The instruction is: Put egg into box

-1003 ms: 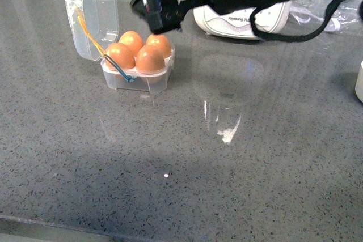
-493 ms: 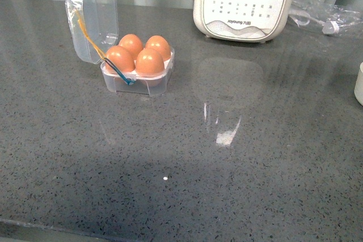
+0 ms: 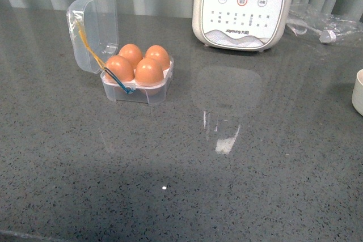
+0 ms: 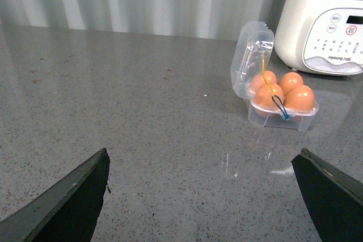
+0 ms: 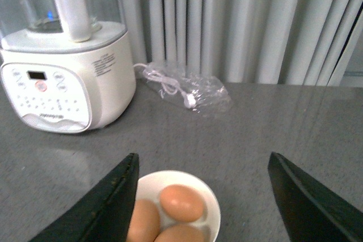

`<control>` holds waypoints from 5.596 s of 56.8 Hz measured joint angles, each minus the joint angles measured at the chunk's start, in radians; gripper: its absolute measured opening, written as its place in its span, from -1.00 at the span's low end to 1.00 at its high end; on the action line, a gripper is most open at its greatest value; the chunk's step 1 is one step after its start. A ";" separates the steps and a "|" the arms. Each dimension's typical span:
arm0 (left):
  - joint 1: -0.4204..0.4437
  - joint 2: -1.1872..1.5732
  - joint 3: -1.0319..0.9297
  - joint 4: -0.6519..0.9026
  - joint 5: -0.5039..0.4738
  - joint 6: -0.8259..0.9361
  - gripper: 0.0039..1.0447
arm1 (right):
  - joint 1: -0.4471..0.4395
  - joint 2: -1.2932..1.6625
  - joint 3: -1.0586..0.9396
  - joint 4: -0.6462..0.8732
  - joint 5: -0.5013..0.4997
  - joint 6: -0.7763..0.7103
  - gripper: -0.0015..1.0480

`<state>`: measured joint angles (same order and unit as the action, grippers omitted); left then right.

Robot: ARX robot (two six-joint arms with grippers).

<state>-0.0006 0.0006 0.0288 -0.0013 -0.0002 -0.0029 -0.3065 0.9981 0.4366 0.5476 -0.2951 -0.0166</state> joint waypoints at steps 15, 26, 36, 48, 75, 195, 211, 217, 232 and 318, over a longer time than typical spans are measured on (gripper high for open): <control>0.000 0.000 0.000 0.000 0.000 0.000 0.88 | 0.109 -0.205 -0.207 0.005 0.108 0.006 -0.72; 0.000 0.000 0.000 0.000 0.000 0.000 0.88 | 0.171 -0.313 -0.290 -0.016 0.165 0.006 -0.94; 0.000 0.000 0.000 0.000 0.000 0.000 0.88 | 0.225 -0.403 -0.340 -0.059 0.230 0.006 -0.94; 0.000 0.000 0.000 0.000 -0.001 0.000 0.88 | 0.303 -0.508 -0.377 -0.122 0.291 0.006 -0.94; 0.000 0.000 0.000 0.000 -0.001 0.000 0.88 | 0.303 -0.698 -0.431 -0.244 0.294 0.006 -0.94; 0.014 0.282 0.147 -0.318 -0.011 0.079 0.87 | 0.304 -0.994 -0.431 -0.547 0.294 0.007 0.86; 0.059 0.581 0.208 0.033 0.065 0.079 0.87 | 0.304 -0.994 -0.431 -0.547 0.294 0.007 0.86; 0.074 0.792 0.269 0.240 0.082 0.085 0.87 | 0.304 -0.994 -0.431 -0.547 0.294 0.007 0.86; 0.104 1.217 0.470 0.522 0.056 0.145 0.87 | 0.304 -0.994 -0.431 -0.547 0.294 0.007 0.86; -0.391 1.463 0.673 0.491 -0.047 0.087 0.87 | 0.304 -0.994 -0.431 -0.547 0.294 0.007 0.86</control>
<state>-0.3912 1.4631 0.7017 0.4892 -0.0475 0.0837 -0.0029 0.0044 0.0059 0.0006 -0.0010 -0.0097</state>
